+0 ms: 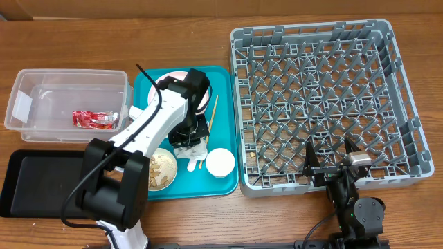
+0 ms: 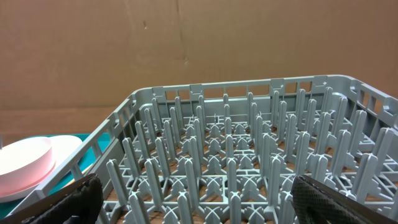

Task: Sort waste into correct bins and load items into the dishwasher
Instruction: 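Reach the left gripper to the crumpled white napkin and grasp it, then carry the napkin left and release it into the clear bin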

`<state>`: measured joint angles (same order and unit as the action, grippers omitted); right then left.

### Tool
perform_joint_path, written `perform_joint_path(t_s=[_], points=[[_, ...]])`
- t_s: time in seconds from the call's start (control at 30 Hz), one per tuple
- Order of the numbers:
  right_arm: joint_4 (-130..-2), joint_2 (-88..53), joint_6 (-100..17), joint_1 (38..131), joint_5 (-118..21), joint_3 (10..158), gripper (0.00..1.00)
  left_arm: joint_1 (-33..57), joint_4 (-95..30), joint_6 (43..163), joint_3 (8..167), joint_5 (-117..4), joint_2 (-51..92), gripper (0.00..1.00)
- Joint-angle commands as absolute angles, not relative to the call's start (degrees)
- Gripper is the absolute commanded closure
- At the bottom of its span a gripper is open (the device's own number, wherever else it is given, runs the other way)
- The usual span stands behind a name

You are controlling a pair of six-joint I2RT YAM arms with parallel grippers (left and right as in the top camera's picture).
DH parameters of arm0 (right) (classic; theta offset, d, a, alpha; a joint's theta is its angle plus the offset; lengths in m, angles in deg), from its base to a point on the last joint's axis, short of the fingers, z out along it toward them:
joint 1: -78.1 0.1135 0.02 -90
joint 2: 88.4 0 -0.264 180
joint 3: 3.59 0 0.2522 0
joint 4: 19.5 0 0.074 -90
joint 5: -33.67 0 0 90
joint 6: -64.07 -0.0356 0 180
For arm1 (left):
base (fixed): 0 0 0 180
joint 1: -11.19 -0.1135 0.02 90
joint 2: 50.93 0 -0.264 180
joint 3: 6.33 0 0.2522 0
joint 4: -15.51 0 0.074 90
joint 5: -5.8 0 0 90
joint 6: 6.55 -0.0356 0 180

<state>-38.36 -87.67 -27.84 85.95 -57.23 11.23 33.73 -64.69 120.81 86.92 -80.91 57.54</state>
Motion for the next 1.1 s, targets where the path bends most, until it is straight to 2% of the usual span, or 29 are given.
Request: perform_joint_path(t_s=[0.0,0.23,0.53,0.63,0.9,1.07], points=[[-37.9,-88.1,-27.8,85.6,-57.7,10.6,0.00,34.2,-68.6,120.7,94.4,-83.9,56.6,0.96],[-37.9,-88.1,-27.8,85.6,-57.7,10.6,0.00,31.1,-74.3,118.1,106.4,-84.8,53.6,0.96],[-37.9,-88.1,-27.8,85.6,-57.7,10.6,0.00,12.5,-77.3,116.8,111.8,-84.7,50.6,0.96],[-37.9,-88.1,-27.8,85.6,-57.7,10.6,0.00,3.7,-77.2,116.9,111.8,-80.0,50.6,0.96],[-37.9,-88.1,-27.8,85.6,-57.7,10.6,0.00,-13.9,-69.2,119.9,111.7,-80.4,50.7,0.96],[-37.9,-88.1,-27.8,85.6,-57.7,10.6,0.00,-16.5,-61.4,120.3,111.7,-88.1,52.5,0.96]])
